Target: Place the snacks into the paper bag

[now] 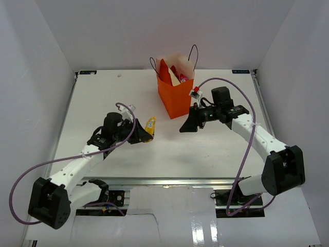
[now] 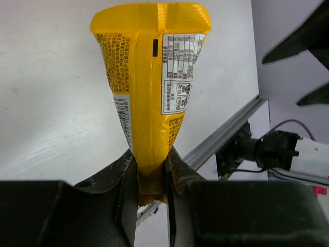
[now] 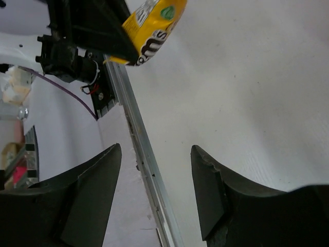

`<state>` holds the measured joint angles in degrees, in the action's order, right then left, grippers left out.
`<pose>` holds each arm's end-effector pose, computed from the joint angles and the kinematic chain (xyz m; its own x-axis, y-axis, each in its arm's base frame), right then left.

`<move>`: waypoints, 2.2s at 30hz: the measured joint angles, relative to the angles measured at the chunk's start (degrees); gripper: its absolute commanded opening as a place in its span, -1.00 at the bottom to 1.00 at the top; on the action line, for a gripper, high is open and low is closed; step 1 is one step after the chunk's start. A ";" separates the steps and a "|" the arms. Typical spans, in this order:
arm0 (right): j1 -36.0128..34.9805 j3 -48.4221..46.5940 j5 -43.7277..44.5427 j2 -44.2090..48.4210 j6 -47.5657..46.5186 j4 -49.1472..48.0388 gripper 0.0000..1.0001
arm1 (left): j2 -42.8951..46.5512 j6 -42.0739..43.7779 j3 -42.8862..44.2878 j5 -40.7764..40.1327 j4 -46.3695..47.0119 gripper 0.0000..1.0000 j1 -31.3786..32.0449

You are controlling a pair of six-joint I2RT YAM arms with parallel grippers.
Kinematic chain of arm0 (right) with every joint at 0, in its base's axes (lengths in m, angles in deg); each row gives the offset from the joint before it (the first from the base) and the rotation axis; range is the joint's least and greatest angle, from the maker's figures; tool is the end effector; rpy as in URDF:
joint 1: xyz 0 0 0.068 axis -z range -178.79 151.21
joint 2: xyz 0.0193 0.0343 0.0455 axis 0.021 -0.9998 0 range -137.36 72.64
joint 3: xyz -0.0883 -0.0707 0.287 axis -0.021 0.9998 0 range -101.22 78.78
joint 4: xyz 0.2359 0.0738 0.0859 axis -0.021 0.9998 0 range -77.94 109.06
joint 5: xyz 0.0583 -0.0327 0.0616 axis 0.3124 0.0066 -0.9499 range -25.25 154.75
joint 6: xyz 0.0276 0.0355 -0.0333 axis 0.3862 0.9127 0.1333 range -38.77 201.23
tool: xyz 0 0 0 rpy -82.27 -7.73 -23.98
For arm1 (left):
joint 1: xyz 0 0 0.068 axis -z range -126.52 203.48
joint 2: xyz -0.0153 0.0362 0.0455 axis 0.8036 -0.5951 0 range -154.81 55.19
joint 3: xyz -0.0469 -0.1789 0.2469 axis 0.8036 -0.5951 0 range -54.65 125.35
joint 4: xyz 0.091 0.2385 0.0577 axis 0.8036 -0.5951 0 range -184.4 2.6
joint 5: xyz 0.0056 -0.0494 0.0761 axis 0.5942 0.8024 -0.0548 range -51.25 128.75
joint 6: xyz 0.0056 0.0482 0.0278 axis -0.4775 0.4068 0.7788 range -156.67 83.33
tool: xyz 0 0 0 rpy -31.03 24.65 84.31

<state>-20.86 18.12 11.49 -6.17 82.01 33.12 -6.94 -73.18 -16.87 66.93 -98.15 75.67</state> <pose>0.2559 0.1370 0.3278 -0.5966 -0.2330 -0.7680 -0.7922 0.3244 0.5170 0.1931 -0.0984 0.2708 -0.8389 -0.2242 -0.4960 0.2384 0.6679 -0.7051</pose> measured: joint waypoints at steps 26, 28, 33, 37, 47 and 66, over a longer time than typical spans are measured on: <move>-6.73 2.60 4.50 -10.08 33.00 -11.67 0.39 | -5.18 -9.99 -1.07 -6.64 10.99 -0.33 19.39; -6.73 2.60 4.11 -11.41 33.38 -12.31 0.30 | -5.73 -10.10 -0.87 -6.62 11.54 -0.31 19.63; -6.73 2.60 2.51 -13.73 34.34 -13.68 -0.02 | -7.15 -10.29 -0.74 -6.67 11.85 -0.21 20.28; -6.80 2.60 1.27 -13.92 35.08 -15.28 -0.20 | -7.21 -10.25 -0.35 -6.58 12.00 0.00 20.48; -6.38 2.84 -1.73 -13.09 33.31 -18.25 -0.62 | -7.10 -9.79 0.55 -6.43 12.09 0.34 20.59; 1.25 -33.03 2.62 -8.26 -5.27 -0.11 -0.74 | 20.63 -5.29 0.42 -17.03 -0.76 0.58 20.68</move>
<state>-19.61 -14.91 14.11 -14.43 76.74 33.01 13.70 -78.47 -16.45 49.90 -98.91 96.35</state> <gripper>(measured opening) 0.217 0.789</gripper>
